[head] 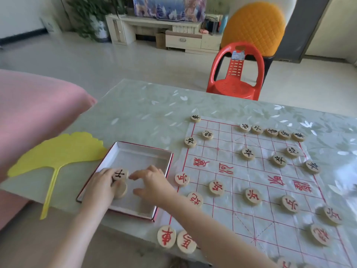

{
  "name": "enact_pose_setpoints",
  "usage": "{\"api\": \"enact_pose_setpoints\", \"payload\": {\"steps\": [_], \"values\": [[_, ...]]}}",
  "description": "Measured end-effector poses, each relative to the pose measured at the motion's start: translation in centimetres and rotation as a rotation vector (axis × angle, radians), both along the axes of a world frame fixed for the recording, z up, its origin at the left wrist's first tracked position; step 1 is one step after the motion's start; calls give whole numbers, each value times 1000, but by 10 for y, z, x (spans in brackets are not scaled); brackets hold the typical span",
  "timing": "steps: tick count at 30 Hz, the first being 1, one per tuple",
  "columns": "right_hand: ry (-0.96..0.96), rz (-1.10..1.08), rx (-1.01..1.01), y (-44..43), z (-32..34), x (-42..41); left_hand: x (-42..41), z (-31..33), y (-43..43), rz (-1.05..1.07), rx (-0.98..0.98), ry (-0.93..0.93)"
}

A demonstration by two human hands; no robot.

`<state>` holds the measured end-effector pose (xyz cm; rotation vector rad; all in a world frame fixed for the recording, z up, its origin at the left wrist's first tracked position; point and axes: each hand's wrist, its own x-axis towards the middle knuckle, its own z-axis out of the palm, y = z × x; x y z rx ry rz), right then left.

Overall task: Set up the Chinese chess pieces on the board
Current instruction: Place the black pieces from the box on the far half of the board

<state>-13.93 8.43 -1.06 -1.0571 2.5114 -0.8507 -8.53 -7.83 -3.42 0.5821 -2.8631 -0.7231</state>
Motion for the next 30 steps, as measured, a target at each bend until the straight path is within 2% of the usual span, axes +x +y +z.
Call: {"api": "enact_pose_setpoints", "payload": {"steps": [7, 12, 16, 18, 20, 23, 27, 30], "values": [[94, -117, 73, -28, -30, 23, -20, -4, -19, -79, 71, -32], [200, -81, 109, -41, -37, 21, -25, -4, -24, -57, 126, -20], [434, -25, 104, -37, -36, 15, -28, -3, -27, -54, 138, -30], [390, -37, 97, -27, -29, 8, -28, -5, -26, -56, 136, -24], [317, -74, 184, -16, -22, -3, -28, -6, -26, -56, 131, -8], [324, -129, 263, -10, -20, -11, -28, -8, -26, -47, 137, -11], [230, -108, 179, -12, -24, -8, -27, -9, -26, -46, 133, -32], [206, -54, 217, -16, -28, -6, -26, -8, -23, -35, 120, -28]]}}
